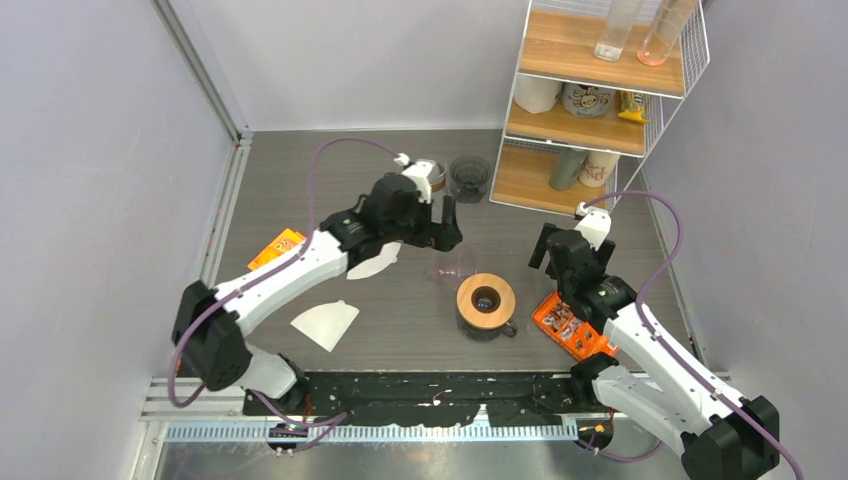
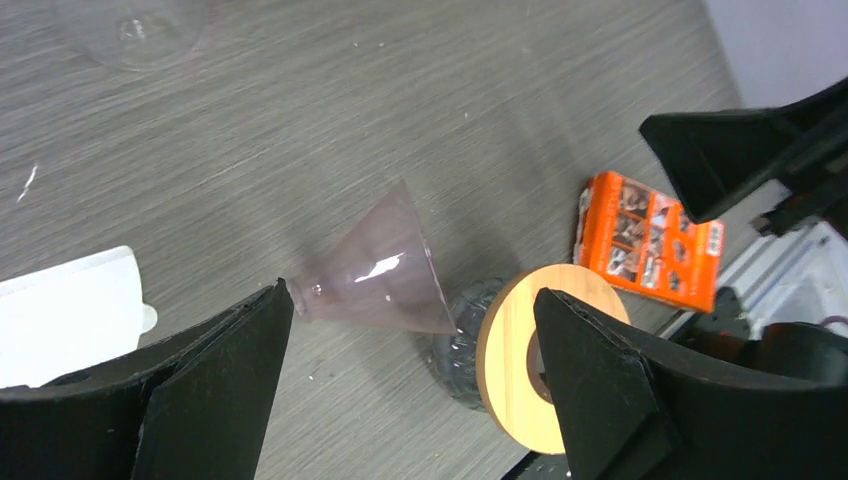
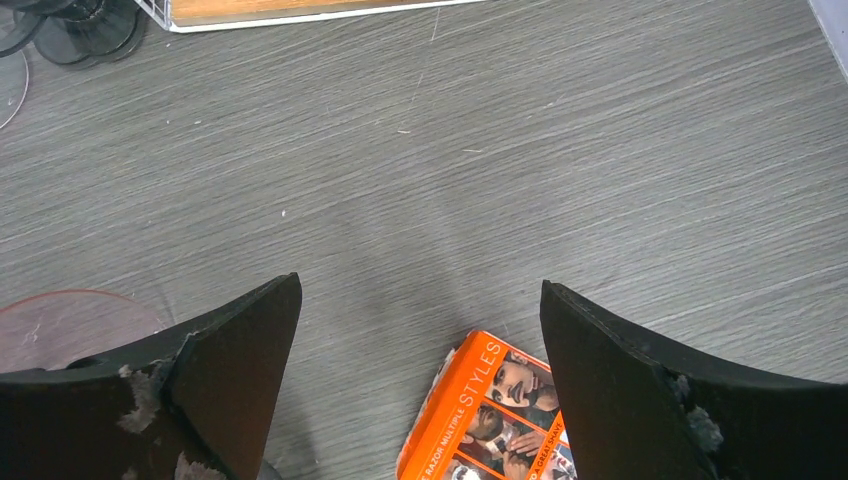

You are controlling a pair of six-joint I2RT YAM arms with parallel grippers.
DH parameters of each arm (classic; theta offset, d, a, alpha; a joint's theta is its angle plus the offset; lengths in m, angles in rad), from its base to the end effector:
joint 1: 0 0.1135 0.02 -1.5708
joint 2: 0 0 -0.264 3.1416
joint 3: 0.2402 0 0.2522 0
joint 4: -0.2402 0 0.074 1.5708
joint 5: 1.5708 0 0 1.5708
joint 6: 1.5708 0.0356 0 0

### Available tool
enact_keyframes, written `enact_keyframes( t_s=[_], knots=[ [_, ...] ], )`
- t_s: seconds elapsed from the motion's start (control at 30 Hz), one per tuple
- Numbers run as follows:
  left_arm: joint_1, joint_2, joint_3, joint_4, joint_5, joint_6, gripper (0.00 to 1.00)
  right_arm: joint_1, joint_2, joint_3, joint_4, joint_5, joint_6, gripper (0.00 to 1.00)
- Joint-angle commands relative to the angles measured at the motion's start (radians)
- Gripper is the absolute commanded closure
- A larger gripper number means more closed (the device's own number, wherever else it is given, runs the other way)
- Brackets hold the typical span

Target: Place the coffee filter in the dripper

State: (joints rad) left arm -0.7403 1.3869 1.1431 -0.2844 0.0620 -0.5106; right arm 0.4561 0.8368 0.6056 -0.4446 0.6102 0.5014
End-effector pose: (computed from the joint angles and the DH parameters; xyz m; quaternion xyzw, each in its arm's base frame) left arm 0.2337 -0.2165 0.3169 0.1147 0.8593 -0.3132 0.3878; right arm 0.1669 0.0591 0.2473 0.1494 0.8567 -0.0502 0.4911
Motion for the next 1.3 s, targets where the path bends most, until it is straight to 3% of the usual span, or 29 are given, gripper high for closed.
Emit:
enact_keyframes(
  t_s=[0.0, 0.2, 0.5, 1.27],
  knots=[
    [-0.085, 0.148, 0.158, -0.205, -0.089, 0.080, 0.00, -0.004, -0.013, 0.022, 0.022, 0.028, 0.011, 0.05],
    [-0.168, 0.301, 0.307, -0.304, -0.180, 0.088, 0.01, -0.003, -0.037, 0.006, 0.032, 0.023, 0.000, 0.04],
    [-0.228, 0.478, 0.467, -0.411, -0.364, 0.040, 0.10, -0.003, -0.019, 0.006, 0.042, -0.001, -0.014, 0.05],
    [-0.237, 0.652, 0.609, -0.499, -0.525, 0.029, 0.43, -0.003, -0.010, 0.016, 0.037, -0.027, -0.036, 0.05]
  ],
)
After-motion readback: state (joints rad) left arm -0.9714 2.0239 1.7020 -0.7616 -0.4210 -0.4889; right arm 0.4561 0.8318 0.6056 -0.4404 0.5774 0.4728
